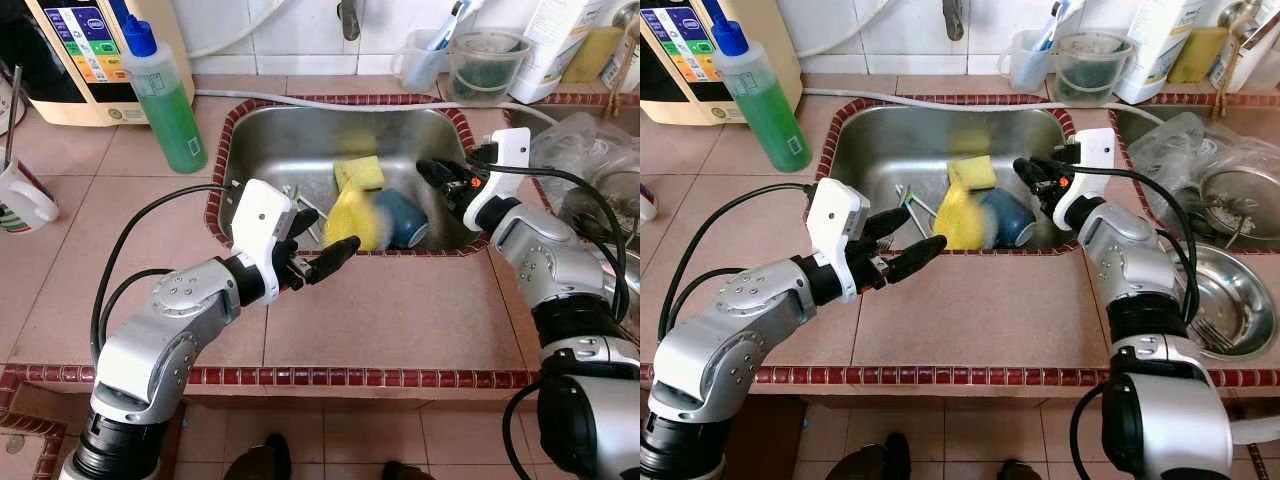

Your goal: Kitchen organization

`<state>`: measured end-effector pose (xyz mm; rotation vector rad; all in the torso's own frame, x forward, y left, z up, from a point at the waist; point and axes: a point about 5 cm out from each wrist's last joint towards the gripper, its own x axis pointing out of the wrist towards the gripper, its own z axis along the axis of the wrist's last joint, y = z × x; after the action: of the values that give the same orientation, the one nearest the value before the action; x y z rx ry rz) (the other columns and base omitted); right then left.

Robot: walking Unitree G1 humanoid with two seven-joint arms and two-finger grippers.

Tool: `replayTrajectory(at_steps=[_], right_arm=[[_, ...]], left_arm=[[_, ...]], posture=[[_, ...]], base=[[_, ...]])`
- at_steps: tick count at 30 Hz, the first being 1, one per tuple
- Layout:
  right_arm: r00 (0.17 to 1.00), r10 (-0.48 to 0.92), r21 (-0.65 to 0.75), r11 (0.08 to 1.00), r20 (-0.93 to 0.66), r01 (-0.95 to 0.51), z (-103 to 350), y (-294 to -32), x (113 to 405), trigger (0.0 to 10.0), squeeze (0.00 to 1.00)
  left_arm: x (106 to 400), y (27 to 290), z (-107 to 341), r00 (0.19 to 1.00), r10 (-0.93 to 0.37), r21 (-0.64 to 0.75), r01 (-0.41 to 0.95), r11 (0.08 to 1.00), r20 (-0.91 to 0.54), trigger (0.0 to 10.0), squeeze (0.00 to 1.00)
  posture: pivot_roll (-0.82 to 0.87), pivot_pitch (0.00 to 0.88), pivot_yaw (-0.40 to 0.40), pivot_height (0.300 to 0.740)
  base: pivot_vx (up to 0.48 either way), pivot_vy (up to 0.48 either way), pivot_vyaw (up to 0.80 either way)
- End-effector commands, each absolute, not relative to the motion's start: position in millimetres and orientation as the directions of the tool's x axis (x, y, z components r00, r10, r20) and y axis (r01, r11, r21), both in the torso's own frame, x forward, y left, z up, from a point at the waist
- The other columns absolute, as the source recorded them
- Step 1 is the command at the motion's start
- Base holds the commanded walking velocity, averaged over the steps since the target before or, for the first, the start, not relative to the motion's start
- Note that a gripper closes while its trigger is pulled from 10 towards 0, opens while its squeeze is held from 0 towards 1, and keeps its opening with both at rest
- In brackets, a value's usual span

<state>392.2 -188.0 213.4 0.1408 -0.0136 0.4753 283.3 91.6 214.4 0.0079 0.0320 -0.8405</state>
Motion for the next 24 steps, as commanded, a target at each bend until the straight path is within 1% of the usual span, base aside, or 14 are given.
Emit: replayTrajectory(at_steps=[1,7,13,15,16,18,19,21,24], right_arm=[[0.887,0.454,0.136,0.877,0.083,-0.462,221,-190,393,10.0,1.00],[0.885,0.452,0.124,0.877,0.117,-0.464,227,-190,393,10.0,1.00],[0.886,0.418,0.097,0.892,0.200,-0.442,237,-194,391,10.0,1.00],[0.886,0.415,0.091,0.893,0.209,-0.440,238,-194,390,10.0,1.00],[0.884,0.398,0.074,0.901,0.247,-0.427,240,-195,388,10.0,1.00],[0.886,0.360,0.054,0.919,0.291,-0.391,244,-197,383,10.0,1.00],[0.886,0.360,0.054,0.919,0.291,-0.391,244,-197,383,10.0,1.00],[0.885,0.325,0.053,0.931,0.333,-0.362,246,-198,378,10.0,1.00],[0.885,0.297,0.046,0.941,0.358,-0.334,246,-199,373,10.0,1.00]], left_arm=[[282,92,218,0.669,-0.743,0.007,0.743,0.669,-0.021,10.0,0.00],[286,94,219,0.686,-0.727,0.022,0.727,0.686,-0.010,10.0,0.00],[305,104,222,0.793,-0.608,0.091,0.603,0.792,0.033,10.0,0.00],[307,105,221,0.805,-0.593,0.104,0.587,0.803,0.038,10.0,0.00],[314,109,220,0.841,-0.538,0.143,0.527,0.838,0.057,10.0,0.00],[322,115,218,0.878,-0.474,0.164,0.459,0.873,0.066,10.0,0.00],[322,115,218,0.878,-0.474,0.164,0.459,0.873,0.066,10.0,0.00],[328,118,217,0.893,-0.442,0.155,0.426,0.891,0.089,10.0,0.00],[332,118,216,0.897,-0.432,0.142,0.418,0.898,0.096,10.0,0.00]], posture=[[-0.01,0.241,0.036,0.740],[0.00,0.218,0.034,0.740],[0.00,0.166,0.028,0.740],[0.00,0.160,0.028,0.740],[-0.01,0.127,0.024,0.740],[-0.01,0.103,0.024,0.740],[-0.01,0.103,0.024,0.740],[-0.02,0.060,0.025,0.740],[-0.03,0.032,0.028,0.740]], base=[[0.000,0.000,0.00],[0.000,0.000,0.00],[0.000,0.000,0.00],[0.000,0.000,0.00],[0.000,0.000,0.00],[0.000,0.000,0.00],[0.000,0.000,0.00],[0.000,0.000,0.00],[0.000,0.000,0.00]])
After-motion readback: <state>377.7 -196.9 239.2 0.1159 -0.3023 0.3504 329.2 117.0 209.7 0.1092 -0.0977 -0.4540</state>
